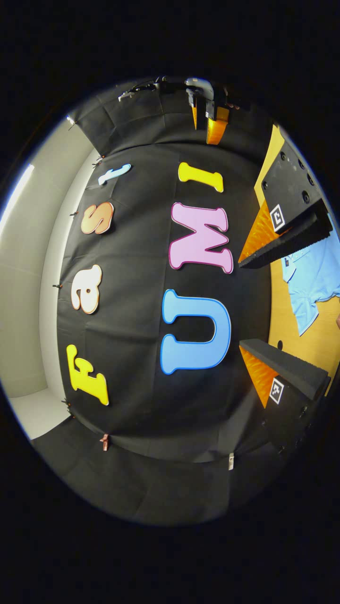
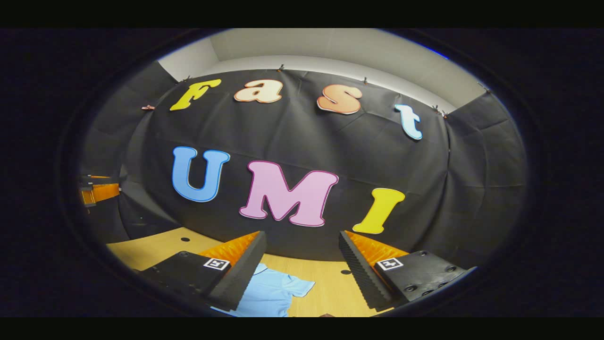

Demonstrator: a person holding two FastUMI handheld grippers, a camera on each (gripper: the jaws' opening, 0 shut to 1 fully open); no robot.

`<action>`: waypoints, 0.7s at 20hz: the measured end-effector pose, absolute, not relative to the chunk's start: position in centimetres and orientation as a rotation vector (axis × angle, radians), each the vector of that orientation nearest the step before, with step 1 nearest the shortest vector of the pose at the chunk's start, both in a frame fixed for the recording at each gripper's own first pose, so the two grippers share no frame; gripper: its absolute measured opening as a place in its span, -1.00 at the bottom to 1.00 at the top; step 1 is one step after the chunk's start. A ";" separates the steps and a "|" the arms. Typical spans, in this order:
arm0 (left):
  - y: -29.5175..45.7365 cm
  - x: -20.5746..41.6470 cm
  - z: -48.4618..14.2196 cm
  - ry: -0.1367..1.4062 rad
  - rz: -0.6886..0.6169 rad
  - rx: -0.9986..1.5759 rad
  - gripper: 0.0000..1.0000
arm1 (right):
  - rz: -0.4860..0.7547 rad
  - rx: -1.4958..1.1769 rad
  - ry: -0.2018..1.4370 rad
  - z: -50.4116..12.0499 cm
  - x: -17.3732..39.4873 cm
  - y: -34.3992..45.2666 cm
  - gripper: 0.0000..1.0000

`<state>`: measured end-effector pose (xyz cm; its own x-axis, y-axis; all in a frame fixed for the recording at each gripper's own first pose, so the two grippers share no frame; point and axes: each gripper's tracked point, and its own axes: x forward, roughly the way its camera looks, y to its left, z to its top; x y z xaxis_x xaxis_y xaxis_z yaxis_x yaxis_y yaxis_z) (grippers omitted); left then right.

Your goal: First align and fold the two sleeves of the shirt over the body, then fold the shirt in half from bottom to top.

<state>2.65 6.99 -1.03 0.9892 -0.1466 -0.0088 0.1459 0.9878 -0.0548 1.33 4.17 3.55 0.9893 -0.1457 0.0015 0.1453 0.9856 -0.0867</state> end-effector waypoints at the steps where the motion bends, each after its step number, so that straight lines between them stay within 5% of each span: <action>1: 6.9 2.9 -1.3 0.024 -0.151 -0.072 0.92 | -0.140 -0.099 0.013 3.0 2.0 3.7 0.90; 8: 6.6 5.5 -3.1 0.050 -0.117 -0.035 0.94 | -0.087 -0.013 0.148 -4.7 9.4 1.2 0.92; 14: 4.7 8.8 -5.2 0.112 -0.085 0.006 0.93 | -0.036 0.031 0.384 -19.3 18.1 -1.8 0.92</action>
